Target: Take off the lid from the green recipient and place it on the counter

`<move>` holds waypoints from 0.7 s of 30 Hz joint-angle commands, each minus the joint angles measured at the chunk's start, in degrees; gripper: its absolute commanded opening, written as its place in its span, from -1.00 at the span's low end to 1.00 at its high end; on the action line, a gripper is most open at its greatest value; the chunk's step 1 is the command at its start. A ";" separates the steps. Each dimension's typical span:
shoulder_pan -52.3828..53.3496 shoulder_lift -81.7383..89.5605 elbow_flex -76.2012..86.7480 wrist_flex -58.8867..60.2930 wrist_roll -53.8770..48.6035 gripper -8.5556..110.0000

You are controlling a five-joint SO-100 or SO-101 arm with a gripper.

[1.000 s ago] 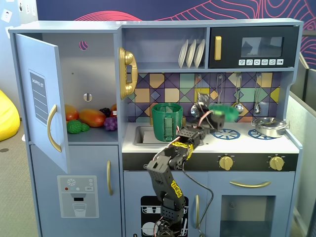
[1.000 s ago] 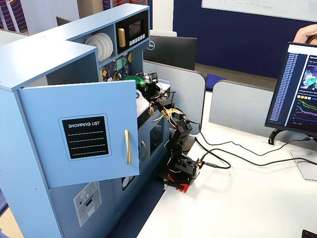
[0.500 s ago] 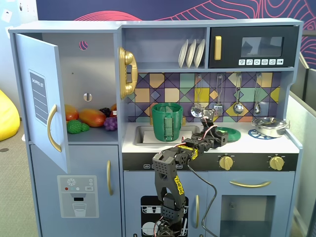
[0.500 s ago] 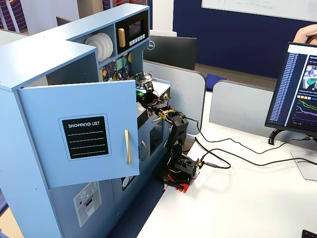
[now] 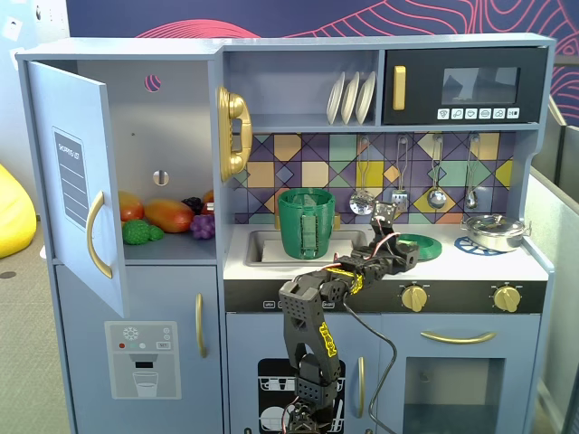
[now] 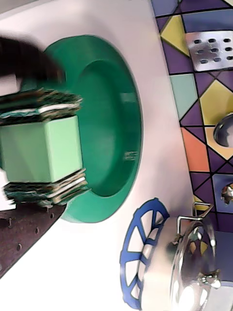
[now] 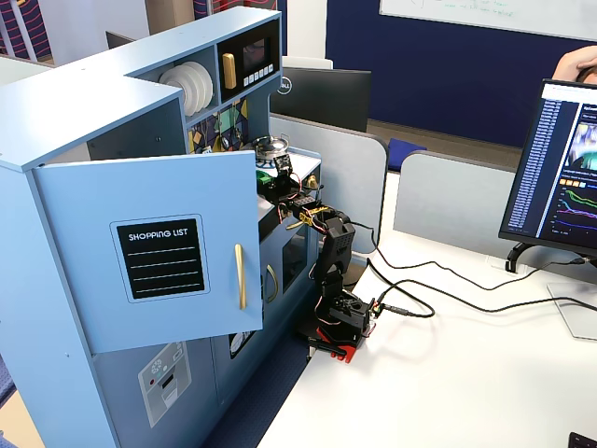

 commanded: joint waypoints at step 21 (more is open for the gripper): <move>-29.18 70.22 38.06 81.12 6.06 -0.60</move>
